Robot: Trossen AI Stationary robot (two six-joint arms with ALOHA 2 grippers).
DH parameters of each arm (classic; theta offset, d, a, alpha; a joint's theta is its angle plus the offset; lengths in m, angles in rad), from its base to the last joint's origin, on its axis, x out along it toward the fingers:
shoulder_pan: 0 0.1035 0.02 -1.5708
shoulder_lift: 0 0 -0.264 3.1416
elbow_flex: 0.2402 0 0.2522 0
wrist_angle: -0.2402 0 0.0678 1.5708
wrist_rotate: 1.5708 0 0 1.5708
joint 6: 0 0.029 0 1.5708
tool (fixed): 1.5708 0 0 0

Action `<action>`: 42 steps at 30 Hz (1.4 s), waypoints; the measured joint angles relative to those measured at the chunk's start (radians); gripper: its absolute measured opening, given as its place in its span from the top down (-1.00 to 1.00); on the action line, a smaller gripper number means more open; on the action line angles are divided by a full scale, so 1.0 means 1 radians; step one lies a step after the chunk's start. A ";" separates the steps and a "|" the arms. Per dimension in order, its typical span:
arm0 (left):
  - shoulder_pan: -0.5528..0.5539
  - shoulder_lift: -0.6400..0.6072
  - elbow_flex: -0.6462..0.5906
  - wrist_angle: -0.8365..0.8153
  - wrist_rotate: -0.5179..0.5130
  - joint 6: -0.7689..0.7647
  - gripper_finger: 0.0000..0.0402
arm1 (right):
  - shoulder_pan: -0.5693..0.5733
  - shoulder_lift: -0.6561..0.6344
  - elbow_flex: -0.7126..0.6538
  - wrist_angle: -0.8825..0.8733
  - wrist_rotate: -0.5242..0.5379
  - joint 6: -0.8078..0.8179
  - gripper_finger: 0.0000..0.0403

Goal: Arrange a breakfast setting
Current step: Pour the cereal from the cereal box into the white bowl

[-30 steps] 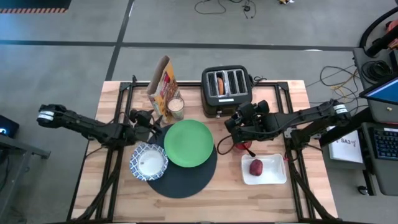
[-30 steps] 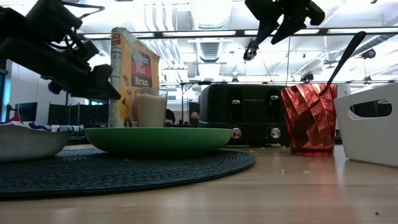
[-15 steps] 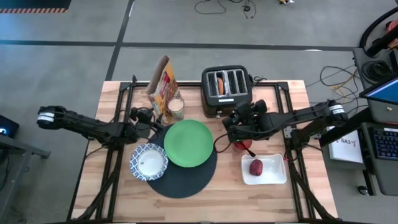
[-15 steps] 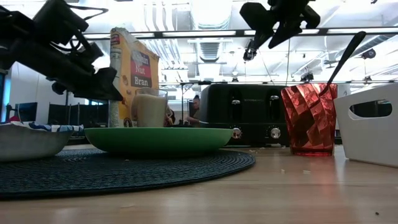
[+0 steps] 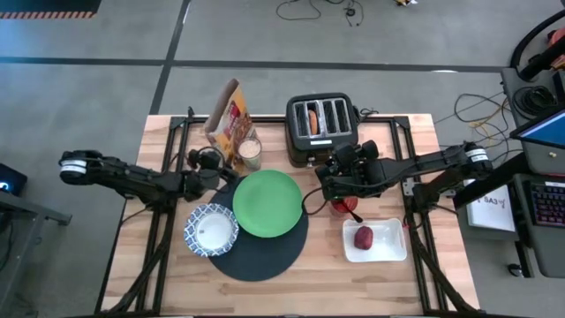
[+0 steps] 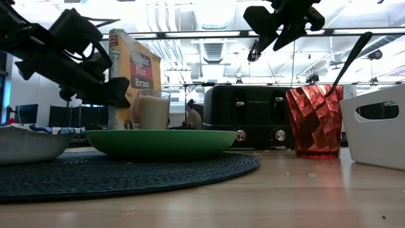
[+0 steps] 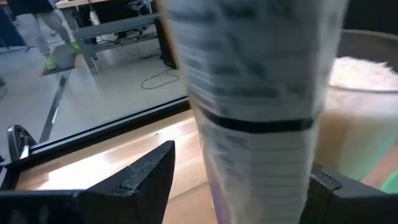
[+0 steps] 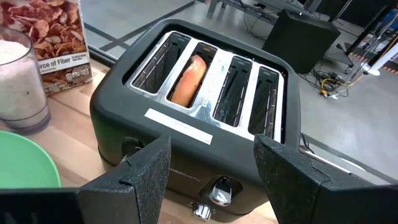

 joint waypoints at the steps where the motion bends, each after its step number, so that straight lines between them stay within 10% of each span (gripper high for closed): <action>1: 0.002 0.009 0.000 0.003 0.000 -0.007 -0.05 | 0.000 0.000 0.000 0.000 -0.001 0.000 -0.09; 14: 0.022 0.066 0.000 0.041 -0.042 -0.091 0.96 | 0.000 0.000 0.000 0.000 -0.002 0.002 -0.09; 42: 0.034 -0.376 0.008 0.026 -0.145 0.201 1.00 | 0.000 -0.001 0.000 0.001 -0.002 0.003 -0.09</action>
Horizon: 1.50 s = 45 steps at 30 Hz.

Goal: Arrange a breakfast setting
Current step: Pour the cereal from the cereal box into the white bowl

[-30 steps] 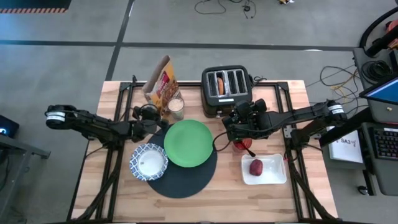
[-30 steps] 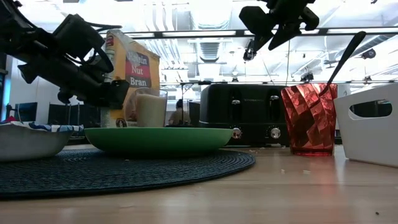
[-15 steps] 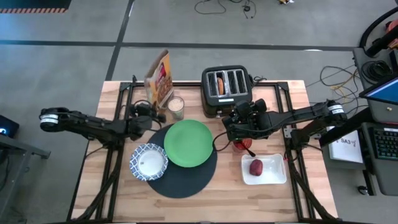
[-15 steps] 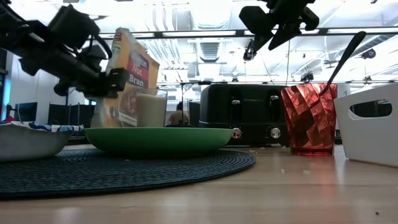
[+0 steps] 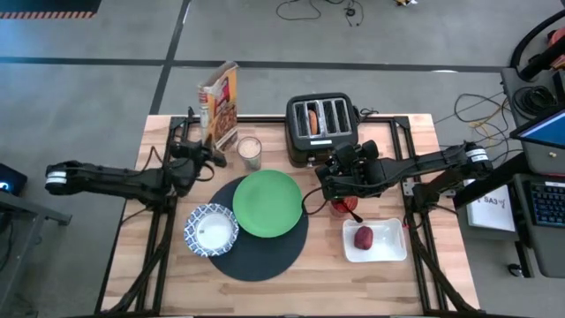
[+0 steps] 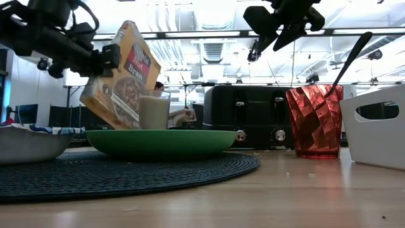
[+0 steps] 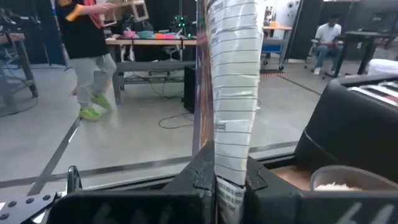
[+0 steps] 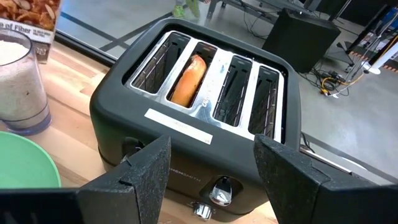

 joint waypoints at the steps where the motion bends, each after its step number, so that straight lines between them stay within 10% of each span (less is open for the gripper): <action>1: -0.004 -0.014 0.000 0.000 0.000 0.008 1.00 | 0.000 0.000 0.000 0.000 0.000 0.000 -0.09; 18: -0.039 -0.254 0.000 0.329 0.216 0.444 1.00 | 0.000 0.000 0.000 0.003 0.000 0.000 -0.09; 29: -0.039 -0.329 0.000 0.355 0.755 0.366 1.00 | 0.000 0.000 0.000 0.017 0.028 -0.032 -0.09; 45: -0.039 -0.314 0.000 0.363 1.030 0.254 1.00 | 0.000 0.000 0.001 0.164 0.026 -0.334 -0.09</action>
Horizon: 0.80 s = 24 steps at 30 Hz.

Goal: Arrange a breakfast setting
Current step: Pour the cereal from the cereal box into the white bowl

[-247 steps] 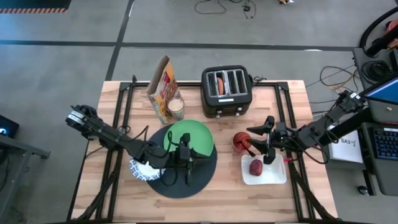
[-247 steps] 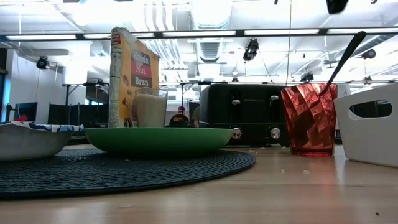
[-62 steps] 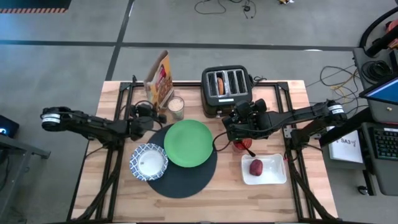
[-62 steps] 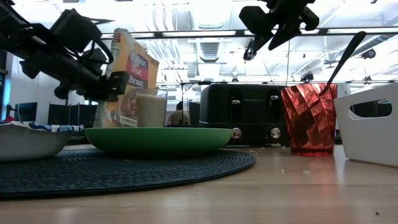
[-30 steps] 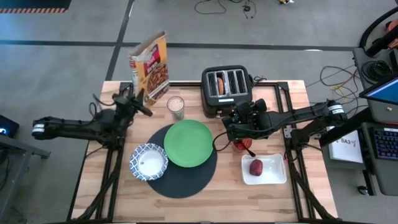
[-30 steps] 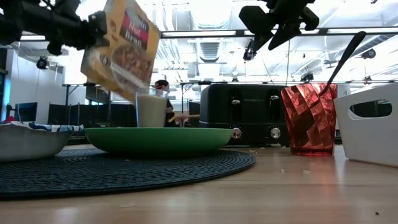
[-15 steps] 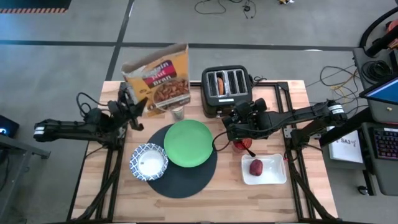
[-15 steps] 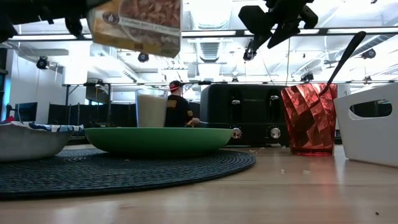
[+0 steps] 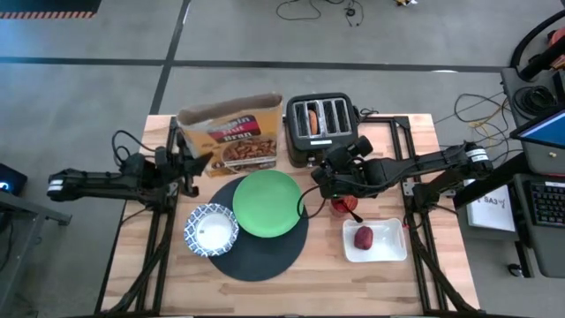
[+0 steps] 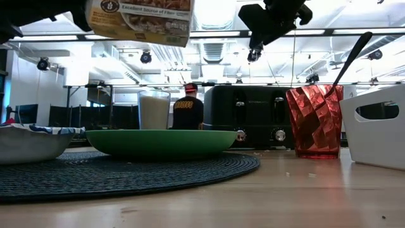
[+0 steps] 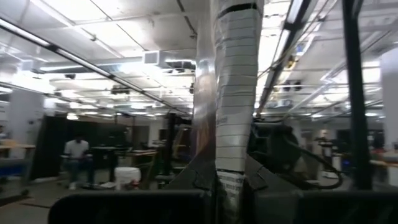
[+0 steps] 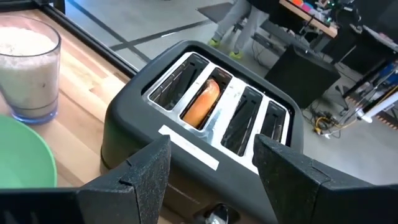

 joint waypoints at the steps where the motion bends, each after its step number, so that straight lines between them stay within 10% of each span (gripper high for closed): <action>1: 0.000 0.002 0.000 0.000 0.005 -0.010 1.00 | 0.000 0.000 0.000 0.000 0.000 -0.005 -0.09; 24: -0.002 0.121 0.000 0.106 0.049 -0.078 1.00 | 0.023 -0.010 0.001 0.053 0.047 -0.166 -0.06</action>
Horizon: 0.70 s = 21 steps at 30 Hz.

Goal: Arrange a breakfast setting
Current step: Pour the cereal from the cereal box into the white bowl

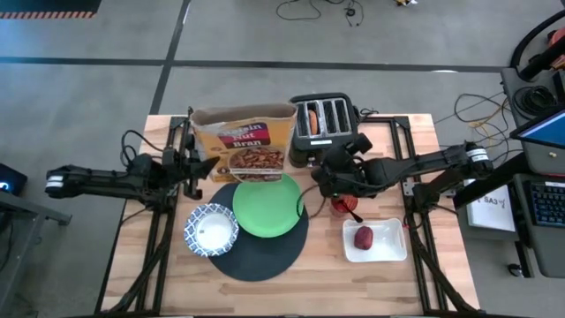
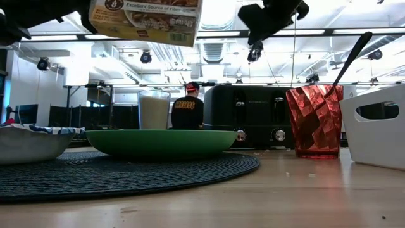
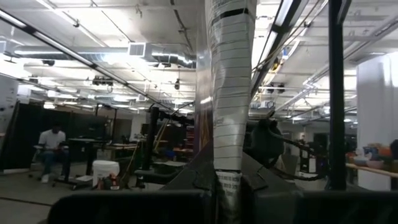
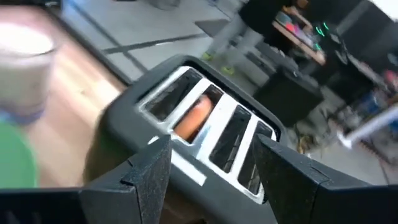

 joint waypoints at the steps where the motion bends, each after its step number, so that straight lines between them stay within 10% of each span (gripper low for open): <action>1: 0.000 0.004 0.000 0.002 0.003 -0.001 1.00 | 0.020 -0.010 -0.002 0.002 -0.009 -0.023 -0.04; 11: -0.017 0.050 0.000 0.030 0.078 -0.004 1.00 | 0.140 -0.240 -0.259 0.684 -0.542 -0.482 0.20; 21: -0.069 0.116 0.000 0.088 0.100 -0.005 1.00 | 0.146 -0.416 -0.631 1.248 -0.705 -0.513 -0.16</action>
